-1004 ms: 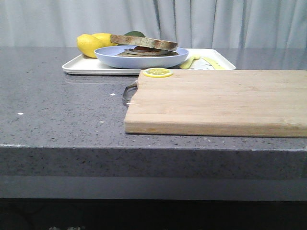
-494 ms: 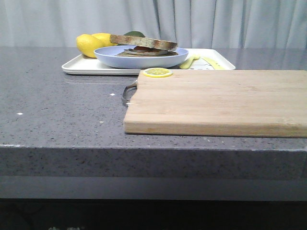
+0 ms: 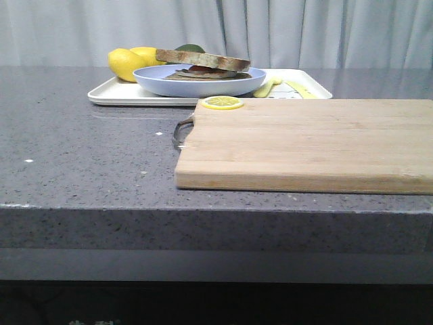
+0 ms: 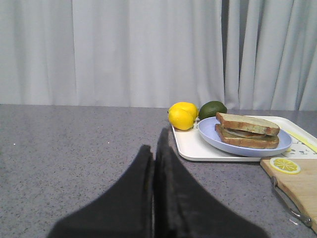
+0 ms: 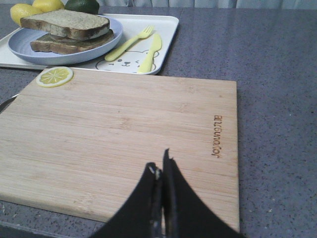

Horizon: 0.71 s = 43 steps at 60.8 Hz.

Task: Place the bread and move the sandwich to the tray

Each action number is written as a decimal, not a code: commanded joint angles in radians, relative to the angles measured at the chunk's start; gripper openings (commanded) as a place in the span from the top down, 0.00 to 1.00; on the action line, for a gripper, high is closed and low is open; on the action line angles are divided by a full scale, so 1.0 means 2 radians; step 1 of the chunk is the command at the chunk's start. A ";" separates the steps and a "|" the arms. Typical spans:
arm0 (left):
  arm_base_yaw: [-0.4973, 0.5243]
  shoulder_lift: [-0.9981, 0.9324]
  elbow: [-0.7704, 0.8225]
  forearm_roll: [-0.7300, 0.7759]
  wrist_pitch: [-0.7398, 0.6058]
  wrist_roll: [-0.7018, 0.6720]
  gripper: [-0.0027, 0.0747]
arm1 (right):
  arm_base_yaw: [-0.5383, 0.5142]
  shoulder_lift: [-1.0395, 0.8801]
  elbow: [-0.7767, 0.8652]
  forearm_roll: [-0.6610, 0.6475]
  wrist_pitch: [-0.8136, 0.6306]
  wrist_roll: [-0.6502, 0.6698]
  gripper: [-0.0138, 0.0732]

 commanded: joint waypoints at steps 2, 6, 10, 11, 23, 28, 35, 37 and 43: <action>0.001 -0.012 0.013 -0.001 -0.073 -0.001 0.99 | -0.002 0.001 -0.014 0.000 -0.036 0.000 0.91; 0.010 -0.012 0.035 -0.001 -0.095 -0.001 0.99 | -0.002 0.001 -0.014 0.000 -0.036 0.000 0.91; 0.023 -0.012 0.061 -0.002 -0.108 -0.001 0.99 | -0.002 0.001 -0.014 0.000 -0.035 0.000 0.91; 0.026 -0.012 0.066 -0.003 -0.111 -0.001 0.99 | -0.002 0.001 -0.014 0.000 -0.035 0.000 0.91; 0.070 -0.012 0.131 -0.024 -0.117 -0.001 0.99 | -0.002 0.001 -0.014 0.000 -0.035 0.000 0.91; 0.072 -0.012 0.157 -0.025 -0.129 -0.001 0.99 | -0.002 0.001 -0.014 0.000 -0.035 0.000 0.91; 0.072 -0.012 0.189 -0.025 -0.161 -0.001 0.99 | -0.002 0.001 -0.014 0.000 -0.035 0.000 0.91; 0.072 -0.012 0.199 -0.025 -0.172 -0.001 0.99 | -0.002 0.001 -0.014 0.000 -0.035 0.000 0.91; 0.072 -0.012 0.225 -0.025 -0.200 -0.001 0.99 | -0.002 0.001 -0.014 0.000 -0.035 0.000 0.91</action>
